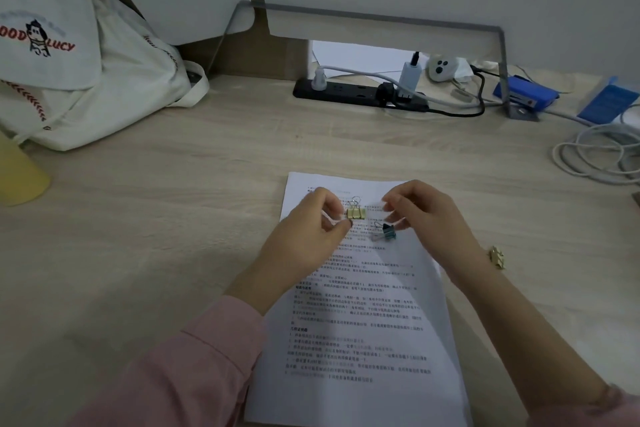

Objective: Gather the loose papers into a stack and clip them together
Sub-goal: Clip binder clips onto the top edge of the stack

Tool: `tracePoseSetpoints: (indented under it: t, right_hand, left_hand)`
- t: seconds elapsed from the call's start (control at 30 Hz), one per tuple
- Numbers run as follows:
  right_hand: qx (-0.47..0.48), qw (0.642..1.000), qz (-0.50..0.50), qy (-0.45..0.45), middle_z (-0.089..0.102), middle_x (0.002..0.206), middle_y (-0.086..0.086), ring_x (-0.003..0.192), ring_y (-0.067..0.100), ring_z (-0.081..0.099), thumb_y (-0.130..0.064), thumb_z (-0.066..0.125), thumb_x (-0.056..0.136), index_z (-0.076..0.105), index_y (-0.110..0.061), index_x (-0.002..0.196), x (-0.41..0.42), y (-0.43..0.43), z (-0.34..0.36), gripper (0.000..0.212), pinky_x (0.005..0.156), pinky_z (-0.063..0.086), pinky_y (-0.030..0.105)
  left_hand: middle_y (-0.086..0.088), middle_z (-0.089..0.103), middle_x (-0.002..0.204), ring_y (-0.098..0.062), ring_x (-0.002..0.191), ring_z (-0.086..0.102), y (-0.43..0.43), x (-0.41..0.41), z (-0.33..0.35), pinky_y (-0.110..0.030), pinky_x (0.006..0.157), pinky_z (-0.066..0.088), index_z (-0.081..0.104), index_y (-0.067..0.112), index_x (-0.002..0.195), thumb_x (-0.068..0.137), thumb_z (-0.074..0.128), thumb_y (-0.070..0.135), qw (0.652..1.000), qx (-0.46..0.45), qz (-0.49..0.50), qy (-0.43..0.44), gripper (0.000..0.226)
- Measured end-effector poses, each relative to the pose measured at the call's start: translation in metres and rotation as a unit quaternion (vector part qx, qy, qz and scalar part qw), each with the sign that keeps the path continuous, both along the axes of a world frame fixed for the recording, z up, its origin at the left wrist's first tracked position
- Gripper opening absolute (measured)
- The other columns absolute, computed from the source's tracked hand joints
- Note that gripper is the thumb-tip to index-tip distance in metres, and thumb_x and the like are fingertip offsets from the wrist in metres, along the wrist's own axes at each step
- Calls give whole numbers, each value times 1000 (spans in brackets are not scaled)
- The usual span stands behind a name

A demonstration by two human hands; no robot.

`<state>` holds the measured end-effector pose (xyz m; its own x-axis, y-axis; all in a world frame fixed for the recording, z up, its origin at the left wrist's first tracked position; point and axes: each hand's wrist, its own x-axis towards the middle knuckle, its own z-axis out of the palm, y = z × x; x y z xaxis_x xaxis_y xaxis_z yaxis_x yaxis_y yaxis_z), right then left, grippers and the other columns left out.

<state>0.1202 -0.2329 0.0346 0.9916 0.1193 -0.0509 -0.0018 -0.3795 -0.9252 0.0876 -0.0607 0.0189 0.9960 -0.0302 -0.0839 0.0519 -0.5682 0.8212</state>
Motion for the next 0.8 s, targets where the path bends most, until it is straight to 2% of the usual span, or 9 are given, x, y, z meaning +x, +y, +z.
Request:
tracePoseSetpoints:
  t: [0.07, 0.17, 0.23, 0.3, 0.43, 0.53, 0.6, 0.7, 0.8]
  right_hand:
    - [-173, 982, 13, -81, 55, 92, -8, 74, 3, 55, -27, 57, 89, 57, -27, 86, 0, -8, -6, 3, 64, 42, 15]
    - [-287, 951, 88, -79, 46, 98, -8, 73, 0, 50, -37, 62, 84, 55, -26, 105, -3, -12, -23, 24, 61, 38, 11]
    - [-295, 944, 108, -97, 50, 90, -8, 70, 2, 50, -30, 61, 87, 56, -22, 97, -6, -11, -28, 14, 60, 39, 12]
    - [-292, 947, 77, -107, 58, 83, -2, 70, 13, 53, -21, 58, 89, 56, -19, 88, -5, -17, -27, 3, 62, 42, 23]
    - [-291, 951, -40, -99, 61, 77, 1, 70, 19, 55, -16, 60, 87, 57, -17, 82, 1, -47, -22, 6, 63, 44, 34]
    - [-334, 933, -106, -83, 60, 82, 4, 71, 17, 50, -15, 59, 87, 59, -12, 87, 0, -68, -24, 3, 56, 37, 29]
    - [-394, 910, -96, -82, 62, 93, 11, 82, 23, 51, -12, 60, 86, 62, -5, 95, -2, -76, -29, 12, 64, 36, 29]
    - [-429, 886, -73, -160, 61, 103, 17, 95, 32, 51, -4, 62, 82, 61, -1, 109, -3, -73, -26, 27, 80, 40, 36]
    - [-296, 943, -3, -150, 55, 110, 3, 93, 15, 52, -14, 61, 85, 56, -13, 120, 1, -48, 0, 35, 77, 40, 19]
  left_hand:
    - [11, 40, 121, -7, 96, 54, 4, 1, -5, -30, 79, 50, 41, 26, 120, 88, 55, 38, 994, 106, -14, -35, 37]
    - [9, 25, 136, -10, 107, 51, 3, 7, -10, -36, 81, 52, 25, 30, 139, 87, 54, 45, 980, 186, -58, -52, 61]
    - [8, 26, 138, -12, 107, 52, 0, 13, -11, -35, 79, 52, 20, 32, 143, 88, 52, 45, 971, 212, -95, -54, 65]
    - [6, 32, 136, -14, 105, 54, -2, 19, -12, -32, 77, 50, 19, 31, 144, 90, 49, 42, 966, 226, -119, -52, 63]
    - [1, 43, 131, -16, 103, 55, -6, 28, -11, -30, 79, 47, 27, 26, 143, 95, 44, 35, 953, 262, -136, -63, 52]
    - [1, 50, 125, -17, 97, 59, -8, 31, -10, -34, 80, 49, 40, 21, 132, 97, 40, 29, 956, 259, -113, -77, 36]
    - [2, 54, 118, -17, 91, 59, -10, 32, -10, -31, 77, 47, 46, 18, 121, 97, 38, 26, 959, 252, -99, -82, 26]
    - [4, 58, 109, -16, 88, 58, -12, 31, -10, -30, 76, 45, 51, 16, 108, 97, 39, 22, 972, 208, -80, -79, 18]
    - [9, 58, 100, -12, 91, 57, -9, 31, -3, -26, 79, 45, 58, 16, 101, 95, 43, 19, 986, 132, -70, -74, 16]
